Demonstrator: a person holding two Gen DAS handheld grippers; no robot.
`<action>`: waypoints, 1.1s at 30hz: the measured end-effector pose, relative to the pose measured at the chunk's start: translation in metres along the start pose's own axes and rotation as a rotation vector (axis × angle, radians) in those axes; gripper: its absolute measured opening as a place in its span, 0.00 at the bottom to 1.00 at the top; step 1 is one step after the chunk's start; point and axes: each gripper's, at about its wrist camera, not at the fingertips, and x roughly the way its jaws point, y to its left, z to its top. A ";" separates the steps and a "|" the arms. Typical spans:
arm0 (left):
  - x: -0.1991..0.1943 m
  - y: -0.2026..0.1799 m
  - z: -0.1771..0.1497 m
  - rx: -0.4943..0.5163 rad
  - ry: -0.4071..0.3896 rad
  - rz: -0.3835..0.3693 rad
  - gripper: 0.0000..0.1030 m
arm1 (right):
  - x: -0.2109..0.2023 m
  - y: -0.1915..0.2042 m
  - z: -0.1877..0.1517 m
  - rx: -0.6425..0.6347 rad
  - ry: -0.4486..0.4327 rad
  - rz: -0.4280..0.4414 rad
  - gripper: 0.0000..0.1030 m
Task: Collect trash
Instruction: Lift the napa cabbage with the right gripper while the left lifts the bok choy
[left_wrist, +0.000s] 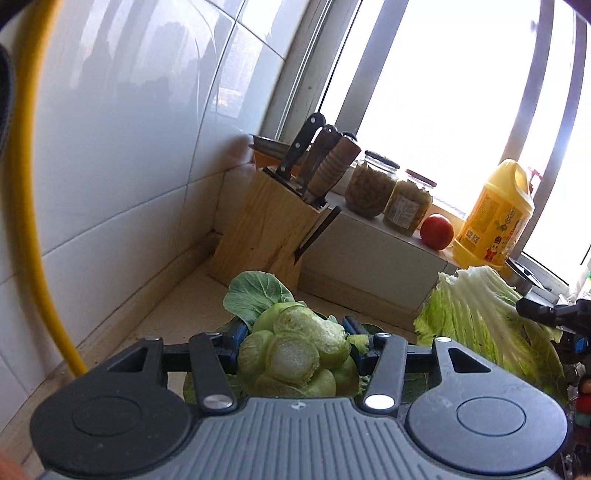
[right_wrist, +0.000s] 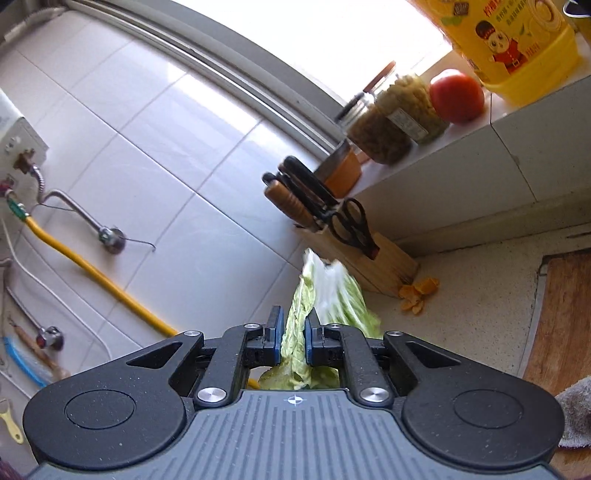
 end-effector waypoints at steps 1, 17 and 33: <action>-0.004 -0.002 -0.001 0.000 -0.005 0.006 0.46 | -0.003 0.002 0.002 -0.003 -0.006 0.012 0.15; -0.030 -0.015 -0.050 -0.012 0.066 0.012 0.46 | 0.084 -0.024 -0.095 -0.466 0.430 -0.469 0.78; -0.019 -0.004 -0.069 -0.090 0.149 -0.025 0.46 | 0.100 -0.072 -0.098 -0.125 0.509 -0.382 0.31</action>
